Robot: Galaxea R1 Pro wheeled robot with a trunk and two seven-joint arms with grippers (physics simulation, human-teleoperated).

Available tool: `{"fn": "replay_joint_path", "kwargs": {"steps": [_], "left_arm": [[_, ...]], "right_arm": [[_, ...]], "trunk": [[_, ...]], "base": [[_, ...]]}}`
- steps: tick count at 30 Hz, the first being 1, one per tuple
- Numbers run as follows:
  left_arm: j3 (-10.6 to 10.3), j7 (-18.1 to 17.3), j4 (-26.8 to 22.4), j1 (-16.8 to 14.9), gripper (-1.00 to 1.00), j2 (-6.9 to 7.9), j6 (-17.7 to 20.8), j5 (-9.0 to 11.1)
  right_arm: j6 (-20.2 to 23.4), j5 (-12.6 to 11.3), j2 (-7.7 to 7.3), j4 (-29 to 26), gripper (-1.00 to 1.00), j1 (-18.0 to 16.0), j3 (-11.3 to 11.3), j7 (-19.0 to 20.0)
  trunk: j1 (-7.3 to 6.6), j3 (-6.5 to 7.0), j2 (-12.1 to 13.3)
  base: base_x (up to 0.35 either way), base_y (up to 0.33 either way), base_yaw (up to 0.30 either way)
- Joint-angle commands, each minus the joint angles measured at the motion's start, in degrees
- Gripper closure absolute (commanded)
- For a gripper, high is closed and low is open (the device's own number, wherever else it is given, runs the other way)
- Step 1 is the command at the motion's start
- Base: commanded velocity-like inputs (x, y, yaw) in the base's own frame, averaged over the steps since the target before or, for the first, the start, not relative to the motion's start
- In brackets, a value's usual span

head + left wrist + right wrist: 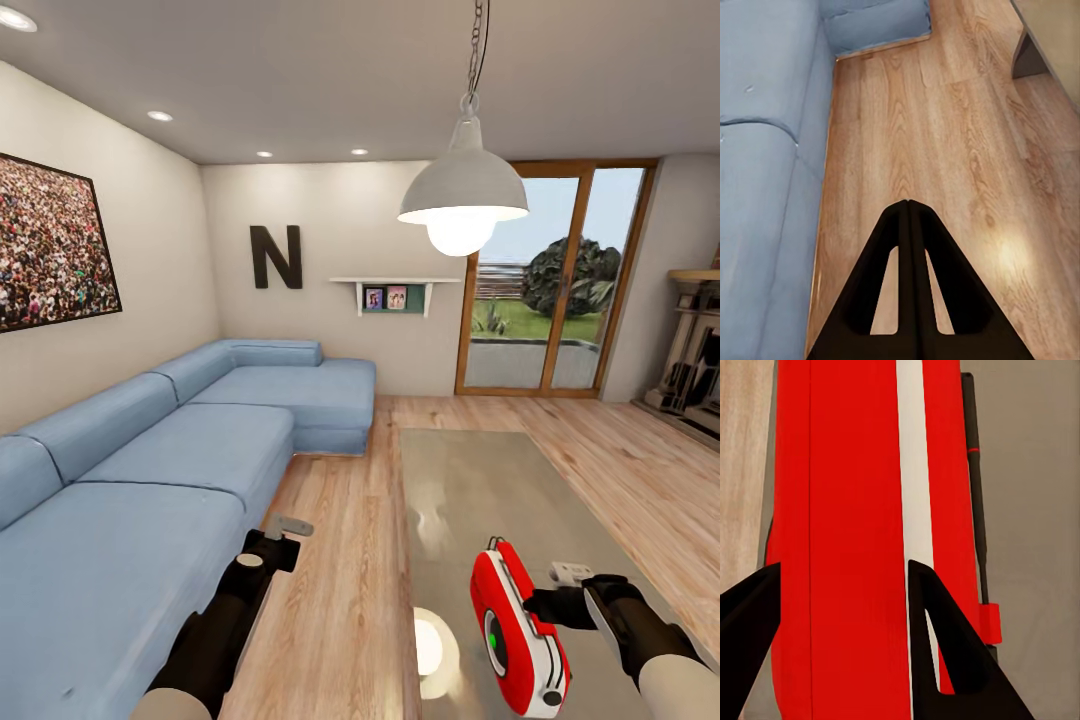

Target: Turn on the radio receiver that's on the table in the living room.

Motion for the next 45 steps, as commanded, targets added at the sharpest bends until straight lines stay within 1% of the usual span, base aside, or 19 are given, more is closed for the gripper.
{"fn": "replay_joint_path", "kwargs": {"steps": [1,3,9,17,29,39,45], "left_arm": [[-0.01,0.01,0.00,0.00,1.00,-0.02,0.00,-0.01],[0.01,0.03,0.00,0.03,1.00,0.06,0.00,-0.03],[0.06,0.07,-0.02,0.09,1.00,0.33,0.23,-0.13],[0.11,-0.11,-0.02,0.09,1.00,-0.01,0.19,0.04],[0.11,0.17,0.00,0.09,1.00,-0.10,0.19,0.02],[0.11,0.37,0.00,0.09,1.00,-0.18,0.17,-0.04],[0.11,0.39,0.00,0.09,1.00,-0.21,0.14,-0.04]], "right_arm": [[0.05,-0.24,0.02,0.00,1.00,-0.02,0.01,-0.02],[0.08,-0.24,0.09,0.16,1.00,-0.02,0.10,-0.04],[0.12,-0.24,0.19,3.37,1.00,-0.02,0.38,-0.08],[0.03,-0.24,0.26,4.60,1.00,-0.02,0.64,-0.16],[0.01,-0.24,0.28,4.63,1.00,-0.02,0.68,-0.15],[0.01,-0.24,0.35,4.63,1.00,-0.02,0.68,-0.15],[0.01,-0.24,0.35,4.63,1.00,-0.02,0.68,-0.15]], "trunk": [[0.00,0.00,0.00],[0.00,0.00,0.00],[0.00,0.00,0.00],[0.00,0.00,0.00],[2.63,-2.15,-4.82],[2.63,-2.15,-4.82],[3.95,-3.23,-7.22]], "base": [[0.000,0.000,0.000],[0.000,0.000,0.000],[0.000,0.000,0.000],[0.000,0.000,0.000],[0.000,0.000,0.000],[0.000,0.000,0.000],[0.000,0.000,0.000]]}}
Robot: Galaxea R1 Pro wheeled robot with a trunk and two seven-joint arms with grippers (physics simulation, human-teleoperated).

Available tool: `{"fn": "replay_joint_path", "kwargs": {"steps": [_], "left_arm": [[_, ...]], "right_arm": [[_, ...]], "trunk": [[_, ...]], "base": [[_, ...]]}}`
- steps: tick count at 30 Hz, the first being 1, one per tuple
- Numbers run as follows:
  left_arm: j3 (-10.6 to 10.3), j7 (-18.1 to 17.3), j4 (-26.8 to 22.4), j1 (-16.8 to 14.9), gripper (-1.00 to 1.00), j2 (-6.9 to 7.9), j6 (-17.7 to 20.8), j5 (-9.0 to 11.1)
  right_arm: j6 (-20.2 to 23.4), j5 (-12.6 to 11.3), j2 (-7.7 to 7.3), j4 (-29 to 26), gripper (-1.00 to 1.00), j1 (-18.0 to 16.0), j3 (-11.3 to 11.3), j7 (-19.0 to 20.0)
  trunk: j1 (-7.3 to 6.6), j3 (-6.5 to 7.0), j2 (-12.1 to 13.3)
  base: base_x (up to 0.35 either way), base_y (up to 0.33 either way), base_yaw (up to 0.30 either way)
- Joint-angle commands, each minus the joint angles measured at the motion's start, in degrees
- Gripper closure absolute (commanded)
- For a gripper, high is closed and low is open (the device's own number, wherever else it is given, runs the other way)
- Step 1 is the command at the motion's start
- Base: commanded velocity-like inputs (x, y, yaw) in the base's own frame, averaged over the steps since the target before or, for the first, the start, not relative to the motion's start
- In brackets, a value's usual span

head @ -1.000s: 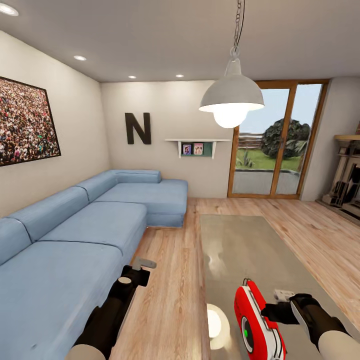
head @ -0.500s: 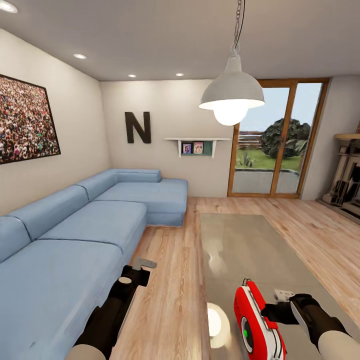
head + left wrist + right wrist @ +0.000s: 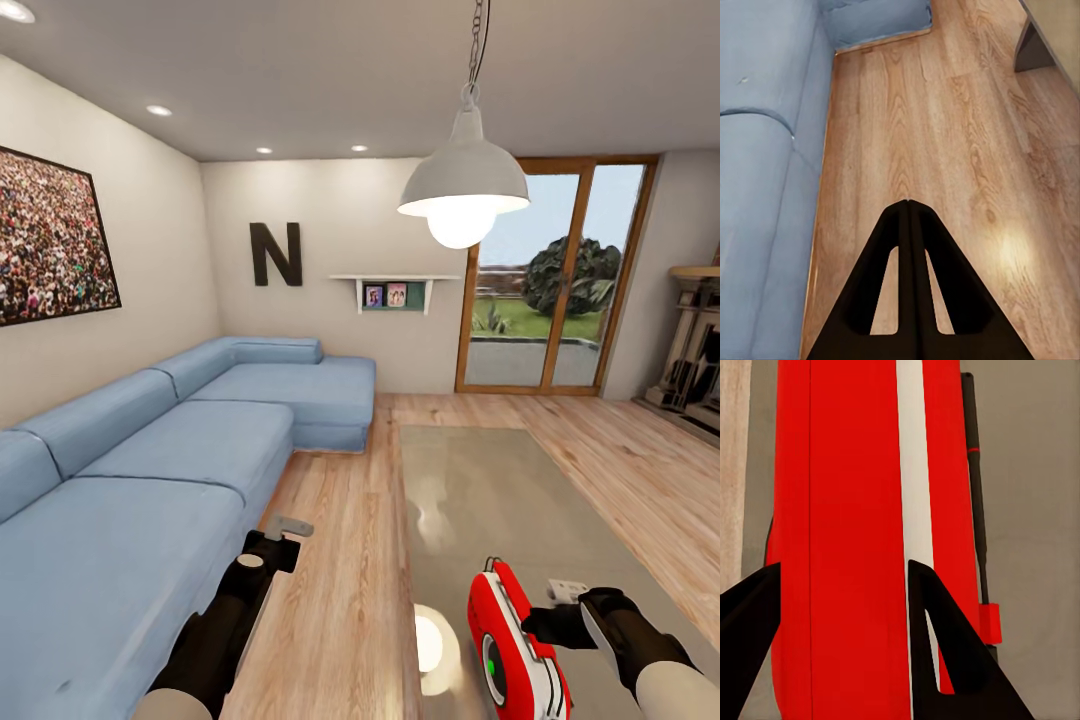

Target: Turn on the radio receiver that's on the table in the living room.

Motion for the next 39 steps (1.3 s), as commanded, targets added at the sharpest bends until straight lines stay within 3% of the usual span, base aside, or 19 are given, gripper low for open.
{"fn": "replay_joint_path", "kwargs": {"steps": [1,25,29,39], "left_arm": [[0.00,0.04,0.00,0.00,1.00,0.00,-0.03,0.00],[0.00,0.08,0.00,0.00,1.00,-0.03,-0.02,0.00],[0.00,0.07,0.00,0.00,1.00,-0.03,-0.05,0.00],[0.00,0.08,0.00,0.00,1.00,-0.03,-0.06,0.00]], "right_arm": [[0.03,-0.27,0.00,-0.03,1.00,-0.02,-0.04,0.00],[0.03,-0.27,0.00,-0.03,1.00,-0.02,-0.04,0.00],[0.03,-0.26,0.00,-0.03,1.00,-0.02,-0.04,-0.01],[0.03,-0.26,0.00,-0.03,1.00,-0.02,-0.04,-0.06]], "trunk": [[0.01,0.00,-0.02],[0.01,0.00,-0.02],[0.88,-0.72,-1.62],[0.88,-0.72,-1.62]], "base": [[0.000,0.000,0.000],[0.000,0.000,0.000],[0.000,0.000,0.000],[0.000,0.000,0.000]]}}
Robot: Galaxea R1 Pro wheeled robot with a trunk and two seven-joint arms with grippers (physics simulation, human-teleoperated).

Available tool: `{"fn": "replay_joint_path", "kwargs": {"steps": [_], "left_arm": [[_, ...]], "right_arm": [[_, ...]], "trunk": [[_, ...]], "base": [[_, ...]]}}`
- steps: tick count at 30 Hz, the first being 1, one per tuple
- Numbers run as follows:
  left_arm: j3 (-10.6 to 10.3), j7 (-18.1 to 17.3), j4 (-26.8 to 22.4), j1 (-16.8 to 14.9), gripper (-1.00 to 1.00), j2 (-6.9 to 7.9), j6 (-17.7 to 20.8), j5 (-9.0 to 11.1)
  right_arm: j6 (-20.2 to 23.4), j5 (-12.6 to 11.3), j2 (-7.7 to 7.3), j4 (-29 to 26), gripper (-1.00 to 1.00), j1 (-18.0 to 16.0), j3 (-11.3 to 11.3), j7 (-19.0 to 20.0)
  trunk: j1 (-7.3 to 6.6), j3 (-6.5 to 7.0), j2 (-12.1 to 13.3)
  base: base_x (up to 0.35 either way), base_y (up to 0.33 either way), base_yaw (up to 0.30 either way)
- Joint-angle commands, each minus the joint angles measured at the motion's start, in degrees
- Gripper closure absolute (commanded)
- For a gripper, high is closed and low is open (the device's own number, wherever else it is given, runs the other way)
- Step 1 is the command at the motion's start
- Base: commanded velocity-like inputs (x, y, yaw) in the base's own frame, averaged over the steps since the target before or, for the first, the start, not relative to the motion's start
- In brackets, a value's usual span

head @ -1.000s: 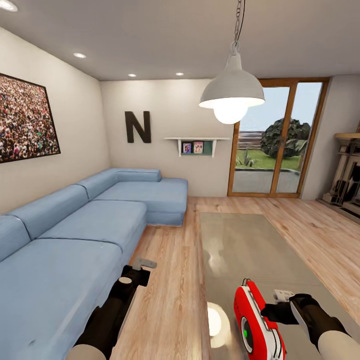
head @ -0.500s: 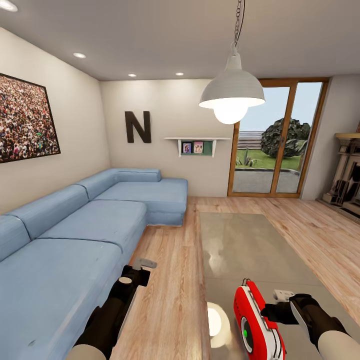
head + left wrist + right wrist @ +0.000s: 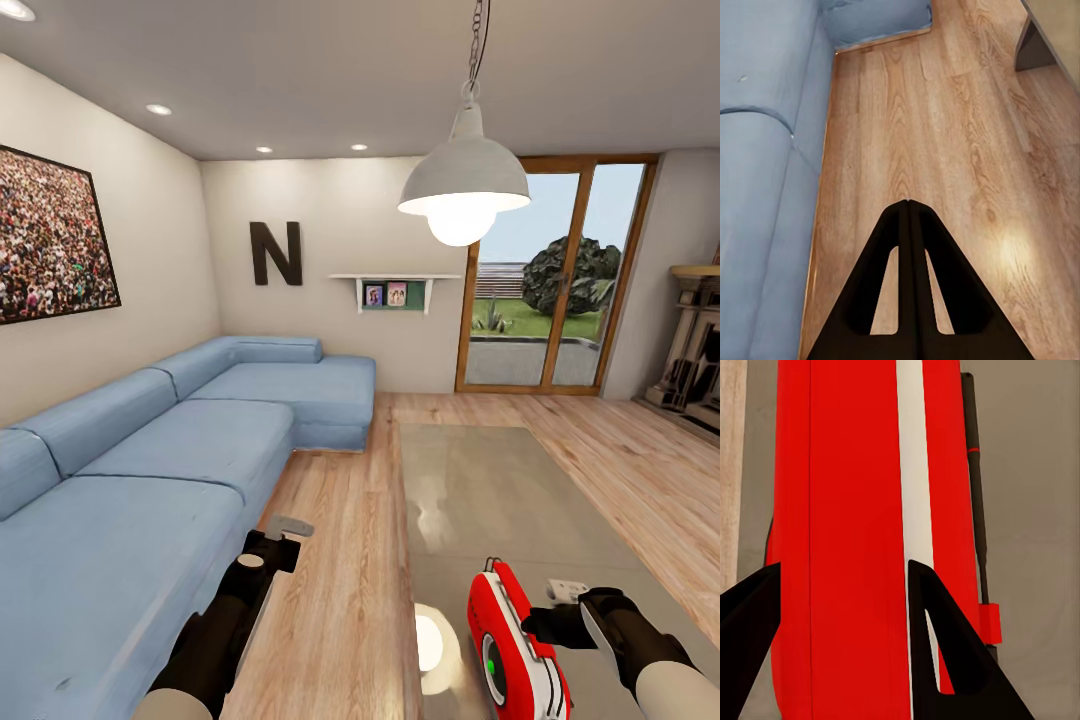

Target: Turn on the radio receiver that's on the table in the living room.

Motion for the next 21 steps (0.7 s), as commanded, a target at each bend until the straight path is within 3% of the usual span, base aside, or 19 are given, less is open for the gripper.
{"fn": "replay_joint_path", "kwargs": {"steps": [1,21], "left_arm": [[0.00,0.00,0.00,0.00,1.00,0.00,0.01,0.00],[0.00,0.00,0.41,0.00,1.00,0.00,0.00,0.00]], "right_arm": [[0.03,-0.28,0.00,-0.02,1.00,-0.02,-0.04,-0.01],[-0.15,-0.27,0.00,-0.02,1.00,-0.02,-0.05,0.02]], "trunk": [[0.00,0.00,0.00],[0.00,0.00,0.00]], "base": [[0.000,0.000,0.000],[0.000,0.000,0.000]]}}
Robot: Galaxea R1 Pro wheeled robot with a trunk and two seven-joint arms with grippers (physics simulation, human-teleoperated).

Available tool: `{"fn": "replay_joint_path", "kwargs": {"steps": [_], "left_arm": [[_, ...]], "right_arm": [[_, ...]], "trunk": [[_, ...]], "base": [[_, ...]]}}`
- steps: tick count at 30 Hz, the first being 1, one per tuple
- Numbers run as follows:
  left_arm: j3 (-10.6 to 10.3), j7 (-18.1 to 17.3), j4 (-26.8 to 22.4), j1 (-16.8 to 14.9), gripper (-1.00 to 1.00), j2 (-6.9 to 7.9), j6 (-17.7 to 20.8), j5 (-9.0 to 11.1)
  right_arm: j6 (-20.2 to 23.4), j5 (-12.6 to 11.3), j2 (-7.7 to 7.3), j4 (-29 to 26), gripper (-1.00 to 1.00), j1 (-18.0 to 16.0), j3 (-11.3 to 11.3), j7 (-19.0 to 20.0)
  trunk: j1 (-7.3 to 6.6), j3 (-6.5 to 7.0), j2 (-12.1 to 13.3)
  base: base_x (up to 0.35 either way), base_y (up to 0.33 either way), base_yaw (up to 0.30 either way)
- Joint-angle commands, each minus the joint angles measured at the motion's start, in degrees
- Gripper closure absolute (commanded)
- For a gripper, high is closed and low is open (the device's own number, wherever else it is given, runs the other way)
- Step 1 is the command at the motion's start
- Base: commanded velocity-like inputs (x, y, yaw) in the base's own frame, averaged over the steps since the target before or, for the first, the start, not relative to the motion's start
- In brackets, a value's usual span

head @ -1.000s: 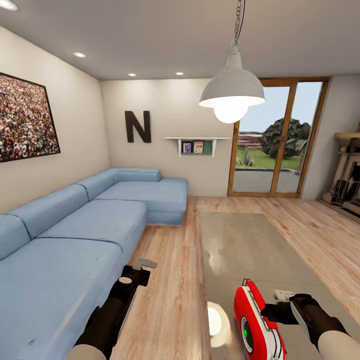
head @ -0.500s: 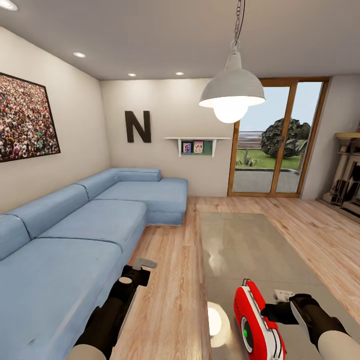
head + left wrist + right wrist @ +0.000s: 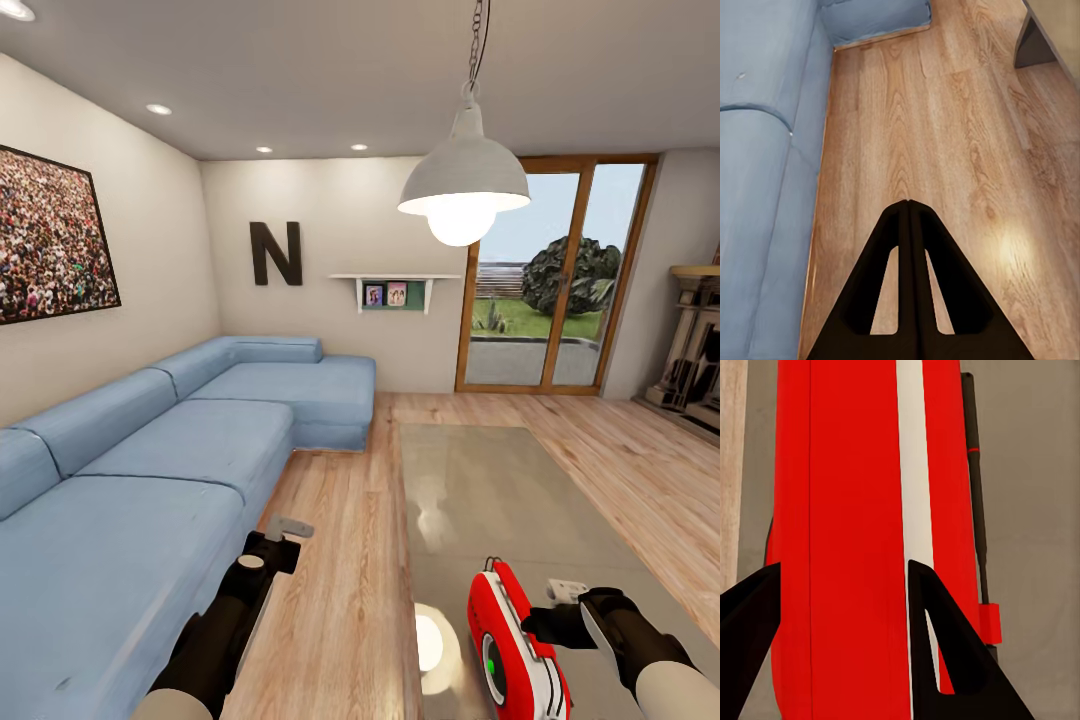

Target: Turn on the radio receiver that's on the table in the living room.

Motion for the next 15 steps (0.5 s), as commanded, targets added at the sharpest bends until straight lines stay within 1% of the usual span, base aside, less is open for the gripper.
{"fn": "replay_joint_path", "kwargs": {"steps": [1,2,15], "left_arm": [[0.00,0.00,0.02,0.00,1.00,0.00,0.00,0.00],[0.00,0.00,0.03,0.00,1.00,0.00,0.00,0.00],[0.00,0.00,0.03,0.00,1.00,0.00,0.00,0.00]], "right_arm": [[-0.01,-0.23,0.00,-0.02,1.00,-0.02,-0.03,0.02],[-0.03,-0.21,0.00,-0.01,1.00,-0.02,-0.03,0.03],[0.03,-0.26,0.00,0.05,1.00,-0.02,-0.02,0.04]], "trunk": [[0.22,-0.18,-0.40],[0.44,-0.36,-0.80],[0.44,-0.36,-0.80]], "base": [[0.000,0.000,0.000],[0.000,0.000,0.000],[0.000,0.000,0.000]]}}
